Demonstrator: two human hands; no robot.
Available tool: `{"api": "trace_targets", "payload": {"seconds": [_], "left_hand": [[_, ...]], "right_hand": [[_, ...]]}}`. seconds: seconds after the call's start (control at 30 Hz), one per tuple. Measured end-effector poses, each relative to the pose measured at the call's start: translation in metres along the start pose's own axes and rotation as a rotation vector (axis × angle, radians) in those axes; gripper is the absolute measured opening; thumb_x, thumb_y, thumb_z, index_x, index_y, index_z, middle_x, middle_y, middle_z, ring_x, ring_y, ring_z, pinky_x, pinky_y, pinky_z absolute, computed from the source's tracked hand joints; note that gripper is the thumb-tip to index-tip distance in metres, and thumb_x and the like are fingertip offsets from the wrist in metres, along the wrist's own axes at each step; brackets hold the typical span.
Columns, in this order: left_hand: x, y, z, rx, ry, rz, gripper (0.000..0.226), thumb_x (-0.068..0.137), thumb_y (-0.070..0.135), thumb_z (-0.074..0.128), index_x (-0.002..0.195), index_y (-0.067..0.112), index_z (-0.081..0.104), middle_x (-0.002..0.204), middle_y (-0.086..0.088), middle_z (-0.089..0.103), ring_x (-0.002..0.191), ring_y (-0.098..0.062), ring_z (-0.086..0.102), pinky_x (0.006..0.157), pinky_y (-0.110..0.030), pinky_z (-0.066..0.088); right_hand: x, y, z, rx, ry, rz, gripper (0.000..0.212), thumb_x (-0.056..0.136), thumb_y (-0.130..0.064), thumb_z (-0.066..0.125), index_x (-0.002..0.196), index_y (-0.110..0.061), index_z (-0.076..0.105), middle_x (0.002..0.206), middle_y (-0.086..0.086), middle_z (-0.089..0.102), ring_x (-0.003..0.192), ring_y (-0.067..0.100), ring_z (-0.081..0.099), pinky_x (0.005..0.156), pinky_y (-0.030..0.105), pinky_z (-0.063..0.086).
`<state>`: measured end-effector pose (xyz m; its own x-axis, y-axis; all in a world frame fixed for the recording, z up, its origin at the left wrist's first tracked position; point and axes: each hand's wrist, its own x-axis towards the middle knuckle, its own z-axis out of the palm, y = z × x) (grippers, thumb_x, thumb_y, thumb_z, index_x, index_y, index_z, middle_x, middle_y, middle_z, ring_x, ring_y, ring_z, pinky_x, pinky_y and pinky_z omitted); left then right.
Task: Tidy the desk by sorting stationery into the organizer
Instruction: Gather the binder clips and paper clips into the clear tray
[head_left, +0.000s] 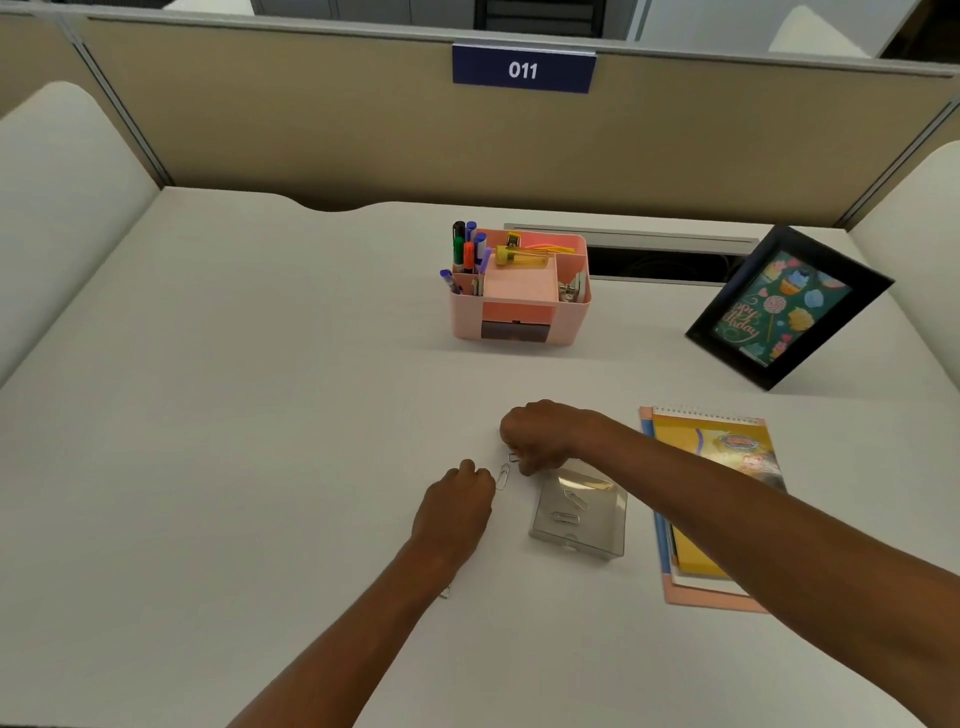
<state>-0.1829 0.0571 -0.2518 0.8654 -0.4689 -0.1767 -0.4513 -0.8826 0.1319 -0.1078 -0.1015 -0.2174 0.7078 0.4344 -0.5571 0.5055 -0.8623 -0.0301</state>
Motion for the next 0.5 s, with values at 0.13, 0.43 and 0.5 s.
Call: {"api": "trace_targets", "payload": {"seconds": [0.13,0.43,0.5], "left_hand": [[0.009,0.004,-0.008,0.067,-0.062,0.032,0.017,0.091,0.003,0.044,0.105,0.002,0.054,0.105,-0.014,0.057,0.092,-0.029,0.059,0.07,-0.033,0.043],[0.019,0.006,-0.012,0.247,-0.081,0.173,0.036,0.03,0.018,0.091,0.048,0.015,0.06,0.043,-0.002,0.052,0.033,-0.012,0.048,0.036,-0.013,0.029],[0.015,0.009,-0.02,0.218,-0.193,0.192,0.012,0.072,0.012,0.075,0.078,0.006,0.066,0.072,-0.011,0.064,0.061,-0.021,0.062,0.051,-0.022,0.037]], "right_hand": [[0.005,0.005,0.002,0.038,0.005,0.019,0.024,0.079,-0.017,0.068,0.064,-0.009,0.05,0.067,0.005,0.052,0.059,0.021,0.048,0.052,0.028,0.035],[0.001,0.005,0.002,-0.031,0.081,-0.025,0.026,0.083,-0.017,0.067,0.077,-0.012,0.043,0.078,0.002,0.043,0.059,0.014,0.041,0.049,0.024,0.027],[0.001,0.003,0.0,-0.058,0.074,-0.048,0.03,0.084,-0.019,0.067,0.075,-0.011,0.039,0.074,0.0,0.038,0.055,0.009,0.034,0.048,0.022,0.025]]}}
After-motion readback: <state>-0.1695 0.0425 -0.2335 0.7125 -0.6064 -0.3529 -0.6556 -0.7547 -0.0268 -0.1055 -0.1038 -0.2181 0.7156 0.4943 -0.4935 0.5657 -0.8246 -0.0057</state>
